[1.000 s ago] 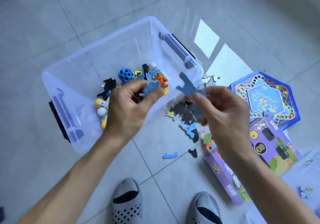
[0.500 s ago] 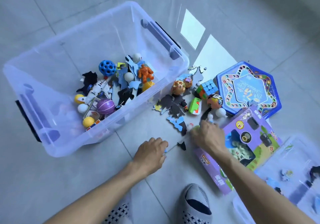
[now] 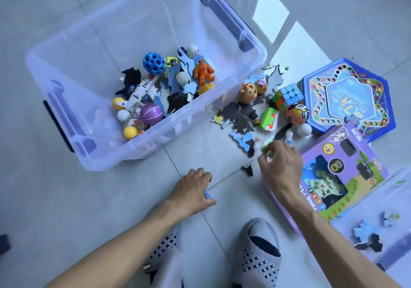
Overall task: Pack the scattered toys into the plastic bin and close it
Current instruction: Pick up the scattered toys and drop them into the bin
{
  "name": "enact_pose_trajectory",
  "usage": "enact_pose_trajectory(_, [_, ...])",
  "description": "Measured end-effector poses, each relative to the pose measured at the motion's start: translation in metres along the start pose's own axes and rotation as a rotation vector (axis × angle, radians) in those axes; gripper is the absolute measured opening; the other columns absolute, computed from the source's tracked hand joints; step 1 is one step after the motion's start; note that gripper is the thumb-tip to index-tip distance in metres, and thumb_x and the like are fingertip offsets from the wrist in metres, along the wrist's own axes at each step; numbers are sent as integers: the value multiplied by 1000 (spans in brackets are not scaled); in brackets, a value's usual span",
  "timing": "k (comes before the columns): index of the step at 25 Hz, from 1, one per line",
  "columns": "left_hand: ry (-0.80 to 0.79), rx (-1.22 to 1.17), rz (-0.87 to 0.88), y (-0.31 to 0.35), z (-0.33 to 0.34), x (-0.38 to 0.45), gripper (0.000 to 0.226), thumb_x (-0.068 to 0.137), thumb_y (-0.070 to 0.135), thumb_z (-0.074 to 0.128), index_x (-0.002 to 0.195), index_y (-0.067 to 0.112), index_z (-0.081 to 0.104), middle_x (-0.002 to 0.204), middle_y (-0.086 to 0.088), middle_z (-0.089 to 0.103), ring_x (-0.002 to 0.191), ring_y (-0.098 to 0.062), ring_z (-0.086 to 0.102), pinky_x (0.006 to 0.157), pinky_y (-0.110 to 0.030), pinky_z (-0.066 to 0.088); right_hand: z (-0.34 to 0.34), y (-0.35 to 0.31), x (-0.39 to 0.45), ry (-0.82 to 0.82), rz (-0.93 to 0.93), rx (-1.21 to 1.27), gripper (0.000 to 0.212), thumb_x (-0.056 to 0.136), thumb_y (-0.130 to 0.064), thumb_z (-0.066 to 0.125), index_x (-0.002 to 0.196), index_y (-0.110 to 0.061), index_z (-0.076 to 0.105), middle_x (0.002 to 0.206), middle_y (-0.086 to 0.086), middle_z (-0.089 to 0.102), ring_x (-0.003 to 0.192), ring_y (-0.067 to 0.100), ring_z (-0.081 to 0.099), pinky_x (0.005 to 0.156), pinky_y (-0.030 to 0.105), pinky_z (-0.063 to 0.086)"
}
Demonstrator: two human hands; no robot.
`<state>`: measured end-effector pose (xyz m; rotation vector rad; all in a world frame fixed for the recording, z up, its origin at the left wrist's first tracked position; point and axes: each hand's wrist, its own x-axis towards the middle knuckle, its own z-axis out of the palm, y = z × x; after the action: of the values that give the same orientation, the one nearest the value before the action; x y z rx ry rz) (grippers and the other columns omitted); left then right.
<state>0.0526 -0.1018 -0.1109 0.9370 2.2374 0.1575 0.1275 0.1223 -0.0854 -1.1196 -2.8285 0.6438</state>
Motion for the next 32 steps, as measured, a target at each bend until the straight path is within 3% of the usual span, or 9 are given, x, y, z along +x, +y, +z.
enact_pose_trajectory(4, [-34, -54, 42, -5, 11, -2, 17, 85, 17, 55, 102, 15, 52, 105, -4, 50, 96, -27, 54, 69, -35, 42, -80, -110, 27, 253, -314, 480, 8, 80, -15, 67, 85, -11, 62, 89, 1, 62, 82, 22, 56, 71, 28, 43])
enact_pose_trajectory(7, [47, 5, 19, -3, 12, 4, 17, 89, 18, 50, 103, 13, 58, 103, -9, 54, 93, -29, 57, 70, -37, 46, -123, -166, 66, 208, -486, 473, 25, 81, -20, 67, 105, -16, 65, 119, -7, 58, 103, 22, 57, 81, 29, 46])
enact_pose_trajectory(11, [173, 11, -6, -2, 17, 13, 5, 84, 13, 59, 88, 14, 57, 89, -9, 54, 84, -31, 60, 62, -37, 48, -87, -108, 42, 343, -413, 366, 13, 81, -6, 66, 93, -11, 66, 98, -1, 65, 85, 24, 58, 72, 26, 40])
enact_pose_trajectory(16, [220, -227, -159, 4, -12, 4, 12, 74, 10, 54, 70, 19, 47, 72, 1, 49, 74, -28, 57, 61, -33, 38, 33, 14, -35, -106, -290, -292, 24, 71, -10, 73, 94, -16, 65, 93, 3, 64, 80, 33, 59, 72, 42, 45])
enact_pose_trajectory(21, [789, -377, 212, 57, -152, -42, 9, 72, 7, 66, 72, 16, 61, 73, 7, 58, 65, -7, 51, 61, -19, 45, 54, 8, -29, -227, -330, -408, 26, 59, 2, 75, 72, -14, 59, 69, 4, 53, 59, 30, 54, 61, 39, 38])
enact_pose_trajectory(24, [1011, -158, 65, 34, -230, -41, 14, 77, 7, 63, 90, 11, 67, 89, -3, 66, 76, -19, 58, 70, -27, 47, 48, 3, -25, -341, -191, -274, 24, 65, 3, 62, 83, -11, 56, 75, 5, 57, 64, 32, 58, 60, 38, 41])
enact_pose_trajectory(27, [864, 67, -53, 11, -236, -27, 30, 80, 14, 58, 109, 10, 64, 113, -8, 63, 95, -35, 56, 80, -41, 46, 32, -8, -19, -501, -228, -35, 14, 79, -4, 53, 88, -14, 57, 79, -3, 55, 71, 24, 58, 60, 34, 44])
enact_pose_trajectory(30, [860, 71, 206, 28, -193, -32, 18, 81, 9, 60, 97, 9, 67, 102, -7, 64, 88, -31, 57, 76, -41, 47, -22, -51, -3, -209, -17, 493, 8, 77, -8, 66, 77, -16, 66, 64, -8, 57, 59, 9, 54, 56, 26, 44])
enact_pose_trajectory(32, [822, 10, 334, 42, -157, -39, 15, 80, 5, 63, 93, 10, 68, 96, -5, 64, 83, -28, 58, 73, -40, 48, -72, -85, 25, -82, 7, 812, 4, 78, -11, 70, 77, -15, 68, 64, 1, 64, 58, 14, 57, 55, 33, 48])
